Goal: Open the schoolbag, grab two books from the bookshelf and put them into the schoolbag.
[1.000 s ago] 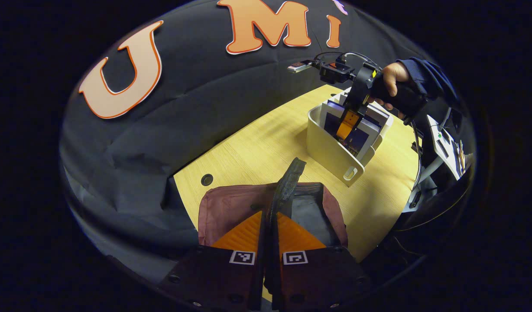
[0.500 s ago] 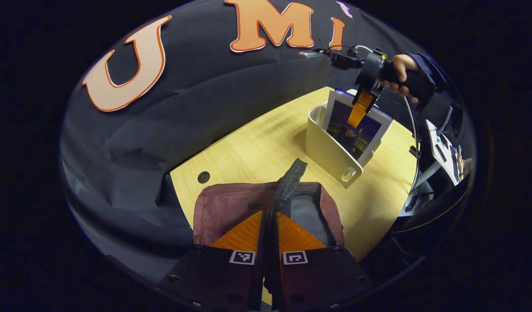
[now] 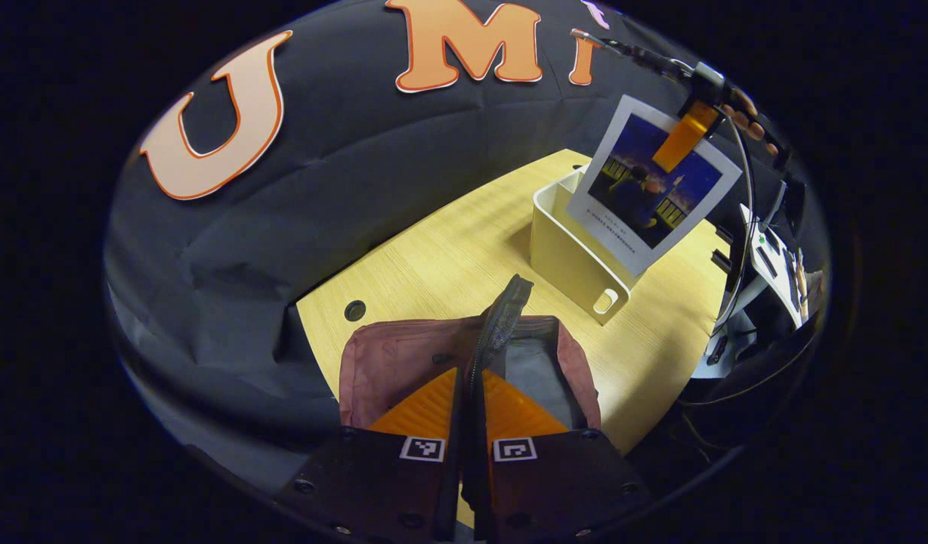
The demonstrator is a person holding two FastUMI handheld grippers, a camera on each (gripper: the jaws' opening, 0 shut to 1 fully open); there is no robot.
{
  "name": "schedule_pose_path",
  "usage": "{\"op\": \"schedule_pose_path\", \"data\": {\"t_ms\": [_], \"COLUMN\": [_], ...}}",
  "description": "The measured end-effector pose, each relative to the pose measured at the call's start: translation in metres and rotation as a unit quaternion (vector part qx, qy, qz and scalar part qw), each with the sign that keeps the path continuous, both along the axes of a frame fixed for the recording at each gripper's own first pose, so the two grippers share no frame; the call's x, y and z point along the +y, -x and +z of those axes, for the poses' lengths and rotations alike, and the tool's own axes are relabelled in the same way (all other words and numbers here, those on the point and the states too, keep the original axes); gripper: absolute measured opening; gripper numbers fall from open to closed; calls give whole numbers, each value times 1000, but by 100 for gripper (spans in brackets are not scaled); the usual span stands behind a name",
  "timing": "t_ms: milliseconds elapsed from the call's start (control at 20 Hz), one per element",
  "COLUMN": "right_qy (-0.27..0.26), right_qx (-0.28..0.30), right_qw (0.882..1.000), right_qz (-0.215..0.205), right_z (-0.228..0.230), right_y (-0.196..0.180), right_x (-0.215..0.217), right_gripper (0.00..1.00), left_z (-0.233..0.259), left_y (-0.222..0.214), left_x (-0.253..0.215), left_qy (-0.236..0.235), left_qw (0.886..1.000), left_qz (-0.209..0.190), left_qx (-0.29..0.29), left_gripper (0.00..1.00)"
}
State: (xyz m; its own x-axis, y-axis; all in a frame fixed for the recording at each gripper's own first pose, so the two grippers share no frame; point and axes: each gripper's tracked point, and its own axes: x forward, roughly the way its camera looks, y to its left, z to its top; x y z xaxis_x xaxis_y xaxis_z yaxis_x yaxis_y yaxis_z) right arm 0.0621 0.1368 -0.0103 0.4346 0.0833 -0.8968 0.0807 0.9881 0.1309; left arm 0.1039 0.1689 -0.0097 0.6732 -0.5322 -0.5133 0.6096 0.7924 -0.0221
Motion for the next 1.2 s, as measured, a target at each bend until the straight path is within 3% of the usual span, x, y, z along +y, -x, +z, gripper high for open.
{"op": "schedule_pose_path", "data": {"t_ms": [300, 500, 800, 1200], "right_qy": [-97, -155, -204, -244], "right_qx": [-57, -42, -34, -45], "right_qw": [994, 987, 978, 969], "right_qz": [2, 18, 8, -10], "right_z": [20, -17, -69, -110], "right_y": [28, 45, 49, 40], "right_x": [38, 86, 136, 172], "right_gripper": [36, 35, 35, 34], "left_z": [4, 6, 6, 8], "left_y": [0, 6, 9, 27], "left_x": [-2, -2, -4, -9], "left_qy": [-3, -2, 12, 35], "left_qw": [1000, 1000, 1000, 999], "left_qz": [-5, -8, 4, 0], "left_qx": [6, 6, 16, 12], "left_gripper": [9, 9, 9, 10]}}
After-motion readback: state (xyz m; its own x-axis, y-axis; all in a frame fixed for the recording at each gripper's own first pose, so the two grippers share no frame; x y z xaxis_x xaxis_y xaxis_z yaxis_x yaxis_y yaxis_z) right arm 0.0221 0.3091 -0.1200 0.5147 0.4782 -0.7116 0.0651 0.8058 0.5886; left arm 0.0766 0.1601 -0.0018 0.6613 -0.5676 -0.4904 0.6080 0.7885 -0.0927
